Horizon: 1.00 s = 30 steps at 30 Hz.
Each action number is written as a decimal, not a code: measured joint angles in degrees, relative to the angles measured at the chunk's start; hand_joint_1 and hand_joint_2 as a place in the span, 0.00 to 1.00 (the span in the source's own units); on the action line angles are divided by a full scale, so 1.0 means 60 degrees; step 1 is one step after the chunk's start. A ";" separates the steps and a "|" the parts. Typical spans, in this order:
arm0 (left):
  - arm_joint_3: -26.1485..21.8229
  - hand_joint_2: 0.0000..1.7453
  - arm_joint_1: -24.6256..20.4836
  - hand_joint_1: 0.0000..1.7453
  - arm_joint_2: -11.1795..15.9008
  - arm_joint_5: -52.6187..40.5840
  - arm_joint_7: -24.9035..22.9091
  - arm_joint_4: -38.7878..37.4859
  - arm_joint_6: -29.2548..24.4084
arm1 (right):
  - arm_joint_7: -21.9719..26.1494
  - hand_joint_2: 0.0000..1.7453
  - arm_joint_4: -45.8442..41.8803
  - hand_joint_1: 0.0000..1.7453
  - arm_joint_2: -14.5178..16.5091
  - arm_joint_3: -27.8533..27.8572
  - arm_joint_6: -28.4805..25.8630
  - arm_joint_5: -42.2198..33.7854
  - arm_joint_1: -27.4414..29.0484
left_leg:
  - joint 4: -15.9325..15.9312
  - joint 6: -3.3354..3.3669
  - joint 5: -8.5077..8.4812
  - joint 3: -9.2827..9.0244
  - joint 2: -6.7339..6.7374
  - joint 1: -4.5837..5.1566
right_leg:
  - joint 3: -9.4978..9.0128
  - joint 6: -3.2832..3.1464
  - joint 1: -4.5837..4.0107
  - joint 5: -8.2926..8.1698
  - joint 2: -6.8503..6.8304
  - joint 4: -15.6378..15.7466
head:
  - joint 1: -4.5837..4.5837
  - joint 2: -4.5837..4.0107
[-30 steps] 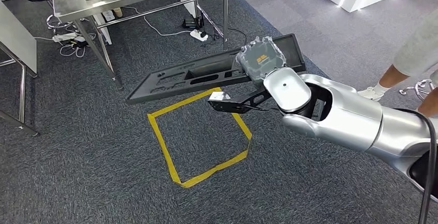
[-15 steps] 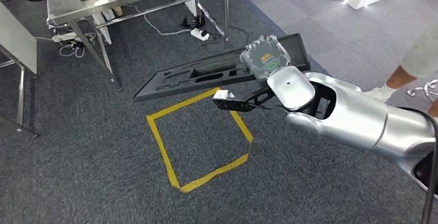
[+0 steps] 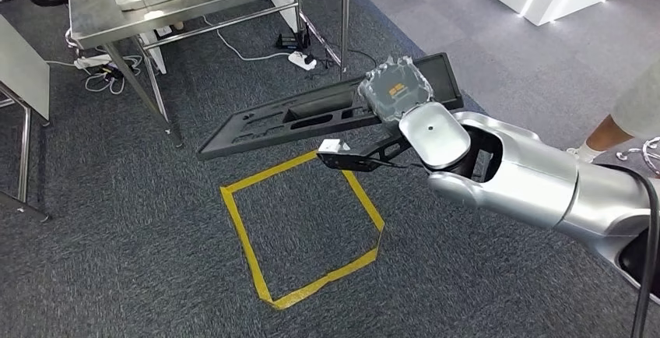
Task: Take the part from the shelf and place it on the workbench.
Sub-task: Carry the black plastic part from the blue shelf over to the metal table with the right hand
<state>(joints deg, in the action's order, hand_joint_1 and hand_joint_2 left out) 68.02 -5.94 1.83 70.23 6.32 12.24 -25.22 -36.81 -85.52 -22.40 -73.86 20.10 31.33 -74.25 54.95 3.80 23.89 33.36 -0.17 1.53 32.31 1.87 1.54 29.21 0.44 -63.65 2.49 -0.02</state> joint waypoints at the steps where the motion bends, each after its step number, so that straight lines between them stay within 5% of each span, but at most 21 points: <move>1: 0.0000 1.00 0.0003 0.00 0.0004 0.0008 -0.0005 0.0000 0.0001 | 0.0000 1.00 -0.0001 1.00 -0.0004 0.0001 0.0002 -0.0002 0.0001 | -0.0025 0.0032 0.0068 -0.0107 0.0001 -0.0001 | 0.0349 0.0000 -0.0005 0.0150 -0.0005 -0.0534 | -0.0017 -0.0001; 3: 0.0000 1.00 -0.0011 0.00 0.0009 0.0027 -0.0016 0.0000 0.0013 | 0.0000 1.00 -0.0003 1.00 -0.0006 0.0001 0.0003 -0.0005 0.0021 | -0.0011 0.0066 0.0244 -0.0282 -0.0022 -0.0002 | 0.1114 0.0023 -0.0013 0.0604 -0.0006 -0.1414 | -0.0034 0.0000; 5: 0.0000 1.00 -0.0011 0.00 0.0008 0.0043 -0.0034 0.0000 0.0036 | 0.0000 1.00 -0.0002 1.00 -0.0010 -0.0001 0.0005 -0.0012 0.0056 | 0.0055 0.0040 0.0470 -0.0502 -0.0075 -0.0017 | 0.1476 0.0082 0.0001 0.0643 -0.0014 -0.1361 | -0.0034 0.0000; 9: 0.0000 1.00 0.0019 0.00 -0.0016 0.0055 -0.0097 0.0000 0.0055 | 0.0000 1.00 0.0004 1.00 -0.0012 -0.0009 0.0005 -0.0021 0.0073 | 0.0389 -0.0163 0.1062 -0.0809 -0.0137 -0.0066 | 0.1219 0.0099 0.0017 -0.0964 -0.0066 0.0444 | -0.0040 -0.0001; 10: 0.0000 1.00 0.0005 0.00 -0.0015 0.0054 -0.0113 0.0000 0.0052 | 0.0000 1.00 -0.0001 1.00 -0.0011 -0.0012 0.0005 -0.0027 0.0076 | 0.0465 -0.0224 0.1158 -0.0780 -0.0140 -0.0064 | 0.1229 0.0030 -0.0007 -0.1140 -0.0071 0.0569 | -0.0036 0.0000; 13: 0.0000 1.00 -0.0022 0.00 -0.0010 0.0038 -0.0153 0.0000 0.0045 | 0.0000 1.00 -0.0019 1.00 -0.0016 -0.0009 0.0012 -0.0050 0.0087 | 0.0756 -0.0357 0.1182 -0.0639 -0.0128 -0.0077 | 0.1204 -0.0189 -0.0039 -0.1110 -0.0063 0.0567 | -0.0020 0.0002; 16: 0.0000 1.00 -0.0023 0.00 -0.0021 0.0001 -0.0200 0.0000 0.0046 | 0.0000 1.00 -0.0021 1.00 -0.0029 0.0001 0.0026 -0.0052 0.0087 | 0.2077 -0.0524 0.1267 0.0144 -0.0063 -0.0150 | 0.0937 -0.0302 -0.0014 -0.0994 -0.0049 0.0689 | 0.0007 0.0001; 18: 0.0000 1.00 -0.0038 0.00 -0.0022 -0.0014 -0.0240 0.0000 0.0044 | 0.0000 1.00 -0.0033 1.00 -0.0025 0.0004 0.0031 -0.0052 0.0098 | 0.3103 -0.0610 0.1756 0.0944 -0.0041 -0.0202 | 0.0749 -0.0311 -0.0011 -0.0871 -0.0042 0.0742 | 0.0017 0.0000; 20: 0.0000 1.00 -0.0025 0.00 -0.0022 -0.0020 -0.0270 0.0001 0.0043 | 0.0001 1.00 -0.0038 1.00 -0.0023 0.0004 0.0047 -0.0052 0.0129 | 0.3232 -0.0616 0.1964 0.1342 -0.0034 -0.0227 | 0.0523 -0.0298 -0.0016 -0.0712 -0.0041 0.0755 | 0.0017 -0.0001; 25: 0.0000 1.00 0.0000 0.00 0.0007 -0.0022 -0.0278 0.0000 0.0007 | 0.0000 1.00 -0.0046 1.00 -0.0023 0.0012 0.0063 -0.0046 0.0137 | 0.0683 -0.0249 0.0045 0.0738 -0.0022 -0.0072 | 0.0099 -0.0201 -0.0045 -0.0403 -0.0007 0.0787 | 0.0012 -0.0001; 30: 0.0001 1.00 -0.0018 0.00 0.0022 -0.0021 -0.0256 0.0000 -0.0028 | 0.0000 1.00 -0.0079 1.00 -0.0035 0.0029 0.0054 -0.0045 0.0154 | 0.0269 -0.0156 -0.0117 0.0401 0.0006 -0.0057 | 0.0210 0.0005 -0.0031 -0.0068 0.0010 0.0448 | -0.0006 0.0000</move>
<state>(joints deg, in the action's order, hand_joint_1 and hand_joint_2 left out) 68.02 -6.05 1.96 70.10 4.78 12.24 -25.39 -36.81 -86.00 -22.61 -73.69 20.42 31.06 -73.33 56.57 2.86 23.18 35.76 -0.13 1.19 33.57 1.90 1.36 28.81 0.50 -60.96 2.45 -0.02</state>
